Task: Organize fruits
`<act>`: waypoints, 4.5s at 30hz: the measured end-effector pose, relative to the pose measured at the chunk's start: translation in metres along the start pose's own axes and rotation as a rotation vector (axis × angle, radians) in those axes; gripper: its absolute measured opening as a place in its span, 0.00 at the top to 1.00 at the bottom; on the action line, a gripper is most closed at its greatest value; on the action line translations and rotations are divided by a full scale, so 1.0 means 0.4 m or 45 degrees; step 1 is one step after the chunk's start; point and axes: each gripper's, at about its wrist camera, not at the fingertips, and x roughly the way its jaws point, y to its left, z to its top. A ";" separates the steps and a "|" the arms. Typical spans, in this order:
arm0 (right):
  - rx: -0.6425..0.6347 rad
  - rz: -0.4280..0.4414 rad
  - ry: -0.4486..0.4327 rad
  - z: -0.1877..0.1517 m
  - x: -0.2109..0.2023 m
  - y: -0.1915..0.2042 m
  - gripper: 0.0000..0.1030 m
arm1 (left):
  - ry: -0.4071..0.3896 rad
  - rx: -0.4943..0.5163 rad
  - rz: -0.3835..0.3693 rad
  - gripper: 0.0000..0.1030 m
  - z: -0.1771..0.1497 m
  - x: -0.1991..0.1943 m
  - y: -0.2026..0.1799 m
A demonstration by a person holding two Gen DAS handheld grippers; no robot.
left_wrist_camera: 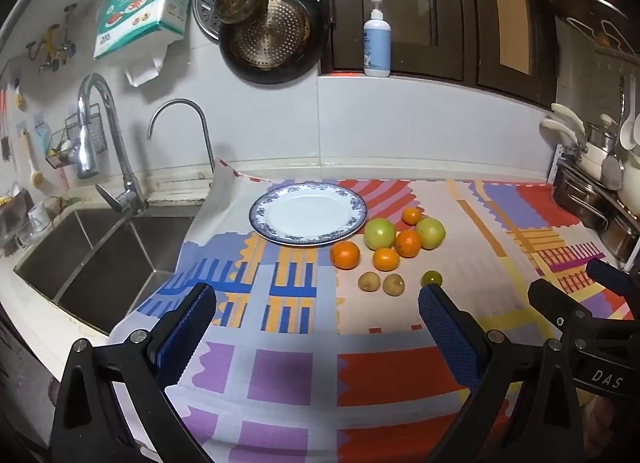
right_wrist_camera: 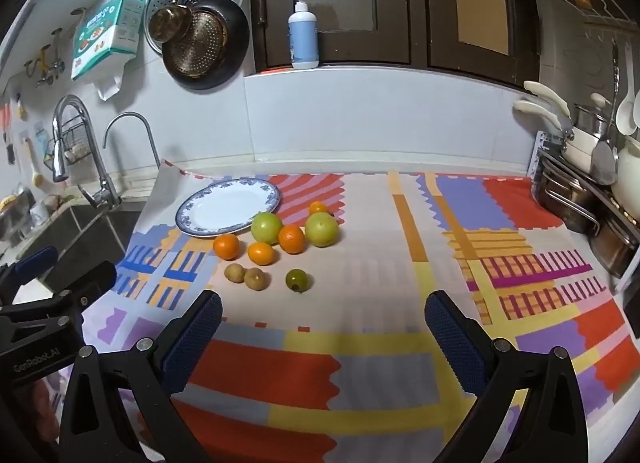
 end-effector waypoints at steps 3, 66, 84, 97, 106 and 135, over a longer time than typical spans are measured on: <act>-0.005 0.001 0.014 0.006 0.025 0.009 0.01 | -0.006 -0.004 0.008 0.00 0.003 -0.004 -0.002; -0.024 0.008 0.008 0.021 0.056 0.019 0.01 | 0.004 -0.009 0.003 0.00 0.027 0.048 0.001; -0.036 0.044 0.143 0.042 0.187 0.044 0.01 | 0.090 0.049 -0.065 0.00 0.042 0.179 -0.002; -0.051 0.105 0.355 0.049 0.361 0.037 0.25 | 0.209 0.196 -0.197 0.31 0.032 0.336 -0.043; -0.033 0.181 0.496 0.026 0.462 0.038 0.43 | 0.364 0.224 -0.317 0.47 0.007 0.441 -0.071; -0.004 0.268 0.543 0.019 0.522 0.044 0.71 | 0.418 0.167 -0.482 0.76 -0.005 0.498 -0.082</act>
